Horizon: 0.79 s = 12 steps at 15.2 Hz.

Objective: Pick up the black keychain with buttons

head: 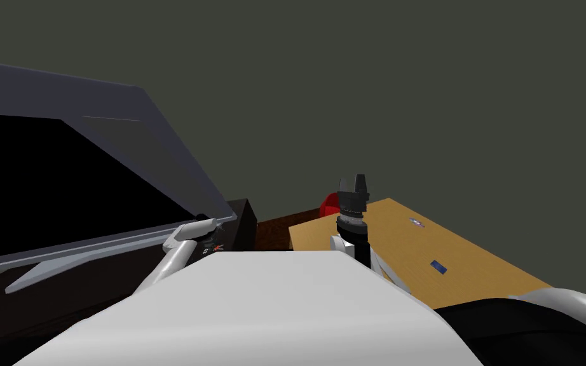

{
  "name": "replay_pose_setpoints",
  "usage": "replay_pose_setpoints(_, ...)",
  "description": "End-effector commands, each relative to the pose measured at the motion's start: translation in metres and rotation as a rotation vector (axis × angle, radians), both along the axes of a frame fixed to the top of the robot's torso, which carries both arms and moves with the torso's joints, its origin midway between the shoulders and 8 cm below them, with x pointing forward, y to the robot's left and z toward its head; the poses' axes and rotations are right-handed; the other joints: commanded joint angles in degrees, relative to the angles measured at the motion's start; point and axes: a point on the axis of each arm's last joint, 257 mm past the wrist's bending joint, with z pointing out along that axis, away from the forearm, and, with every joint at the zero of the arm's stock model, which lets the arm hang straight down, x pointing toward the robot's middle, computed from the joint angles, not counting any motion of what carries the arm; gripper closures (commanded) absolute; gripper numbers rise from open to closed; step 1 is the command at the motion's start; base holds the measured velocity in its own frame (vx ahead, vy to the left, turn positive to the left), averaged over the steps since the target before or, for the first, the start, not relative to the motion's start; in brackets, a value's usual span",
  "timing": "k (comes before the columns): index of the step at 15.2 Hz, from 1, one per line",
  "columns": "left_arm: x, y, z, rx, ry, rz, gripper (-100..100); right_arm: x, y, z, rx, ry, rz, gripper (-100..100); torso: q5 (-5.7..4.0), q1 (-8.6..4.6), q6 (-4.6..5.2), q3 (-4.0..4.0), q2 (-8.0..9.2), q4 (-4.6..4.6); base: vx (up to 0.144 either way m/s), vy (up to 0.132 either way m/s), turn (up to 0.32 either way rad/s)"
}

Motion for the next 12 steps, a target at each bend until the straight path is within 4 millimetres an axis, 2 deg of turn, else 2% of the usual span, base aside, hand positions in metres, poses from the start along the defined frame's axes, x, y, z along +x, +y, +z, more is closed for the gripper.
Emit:
replay_pose_setpoints(1, -0.013, -0.007, -0.006, -0.033, 0.032, -0.004, -100, 0.0, 0.0, 0.0, 0.0, 0.0, 0.0, 0, 0.0, 0.0, 0.0, 0.0, 0.0, 0.0, 0.024, 0.021, -0.083)
replay_pose_setpoints(4, -0.034, -0.024, -0.018, -0.101, 0.057, 0.008, -100, 0.0, 0.0, 0.0, 0.0, 0.0, 0.0, 0, 0.1, 0.47, -0.05, 0.08, 0.16, 0.02, 0.001, 0.091, -0.057)
replay_pose_setpoints(9, -0.068, -0.056, -0.037, -0.218, 0.084, 0.043, -100, 0.0, 0.0, 0.0, 0.0, 0.0, 0.0, 0, 0.19, 0.84, -0.06, 0.11, 0.2, 0.04, 0.002, 0.153, -0.019)
replay_pose_setpoints(10, -0.071, -0.059, -0.038, -0.228, 0.086, 0.047, -100, 0.0, 0.0, 0.0, 0.0, 0.0, 0.0, 0, 0.19, 0.83, -0.05, 0.11, 0.2, 0.04, -0.006, 0.141, 0.052)
replay_pose_setpoints(11, -0.065, -0.054, -0.035, -0.209, 0.082, 0.04, -100, 0.0, 0.0, 0.0, 0.0, 0.0, 0.0, 0, 0.19, 0.82, -0.07, 0.12, 0.22, 0.04, -0.008, 0.084, 0.035)
replay_pose_setpoints(12, -0.068, -0.056, -0.044, -0.208, 0.084, 0.045, -100, 0.0, 0.0, 0.0, 0.0, 0.0, 0.0, 0, 0.17, 0.68, -0.04, 0.12, 0.22, 0.04, 0.0, 0.034, -0.026)
